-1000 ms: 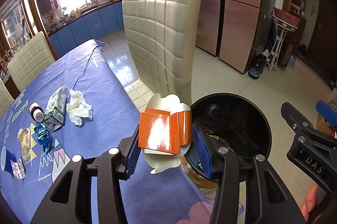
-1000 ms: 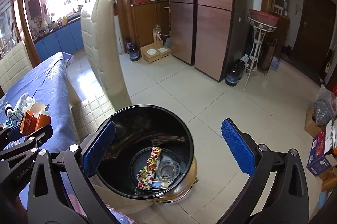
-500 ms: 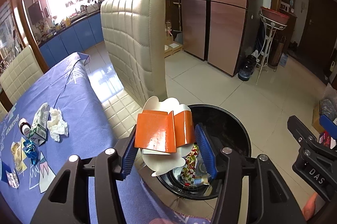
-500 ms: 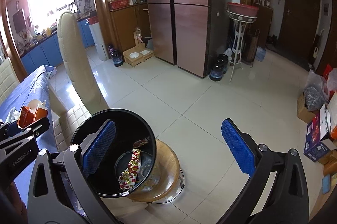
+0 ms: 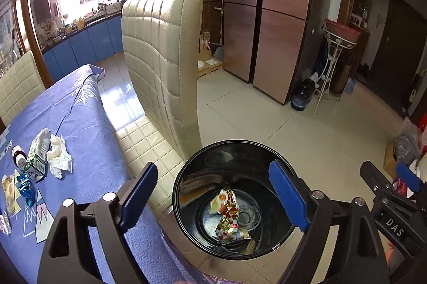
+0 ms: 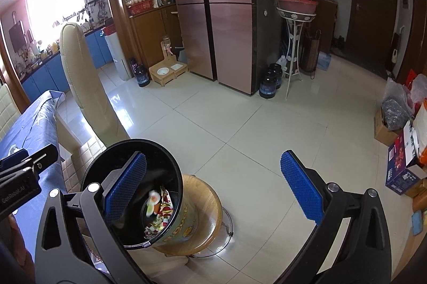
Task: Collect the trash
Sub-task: 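Move both tools back over the table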
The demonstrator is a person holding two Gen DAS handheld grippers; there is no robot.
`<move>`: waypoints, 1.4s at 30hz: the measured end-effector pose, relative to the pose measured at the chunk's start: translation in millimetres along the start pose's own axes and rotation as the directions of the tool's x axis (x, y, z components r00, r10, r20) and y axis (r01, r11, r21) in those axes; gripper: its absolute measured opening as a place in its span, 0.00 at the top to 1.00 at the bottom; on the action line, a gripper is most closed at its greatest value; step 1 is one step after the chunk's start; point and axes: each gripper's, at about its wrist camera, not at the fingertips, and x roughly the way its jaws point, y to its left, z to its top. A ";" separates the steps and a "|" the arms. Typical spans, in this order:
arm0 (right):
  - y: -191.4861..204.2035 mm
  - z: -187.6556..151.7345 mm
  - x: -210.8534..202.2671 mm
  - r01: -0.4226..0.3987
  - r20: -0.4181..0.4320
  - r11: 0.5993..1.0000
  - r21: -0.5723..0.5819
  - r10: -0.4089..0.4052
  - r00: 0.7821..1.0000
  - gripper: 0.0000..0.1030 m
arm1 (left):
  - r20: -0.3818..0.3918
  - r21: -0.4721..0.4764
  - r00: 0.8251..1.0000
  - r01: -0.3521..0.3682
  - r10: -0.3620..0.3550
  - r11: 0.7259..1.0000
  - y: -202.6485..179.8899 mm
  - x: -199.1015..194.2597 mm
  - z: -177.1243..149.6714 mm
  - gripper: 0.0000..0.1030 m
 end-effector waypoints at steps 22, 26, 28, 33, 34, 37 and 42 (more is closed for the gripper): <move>115.6 -19.4 -37.0 -0.129 -0.007 0.975 -0.183 0.129 0.992 0.03 | -0.015 -0.127 0.986 -0.165 0.164 0.978 121.4 -42.9 -36.8 0.17; 163.8 -29.5 -46.9 -0.176 -0.008 0.951 -0.253 0.180 0.984 0.03 | -0.019 -0.173 0.971 -0.239 0.240 0.955 165.5 -55.4 -51.8 0.17; 191.0 -36.5 -51.7 -0.193 -0.009 0.936 -0.295 0.199 0.980 0.04 | -0.032 -0.203 0.963 -0.269 0.269 0.941 187.5 -60.3 -59.3 0.17; 253.9 -53.4 -60.9 -0.257 -0.037 0.889 -0.380 0.263 0.964 0.09 | -0.081 -0.285 0.925 -0.380 0.372 0.880 253.4 -73.7 -82.6 0.17; 268.8 -58.2 -62.3 -0.273 -0.047 0.877 -0.396 0.278 0.960 0.09 | -0.093 -0.295 0.915 -0.403 0.394 0.866 264.8 -75.5 -87.3 0.17; 305.8 -69.5 -67.6 -0.323 -0.080 0.841 -0.434 0.321 0.944 0.09 | -0.143 -0.349 0.873 -0.485 0.466 0.802 306.8 -84.4 -105.3 0.17; 369.1 -92.2 -75.6 -0.385 -0.131 0.773 -0.504 0.372 0.919 0.09 | -0.231 -0.434 0.824 -0.563 0.517 0.703 372.2 -95.9 -137.5 0.17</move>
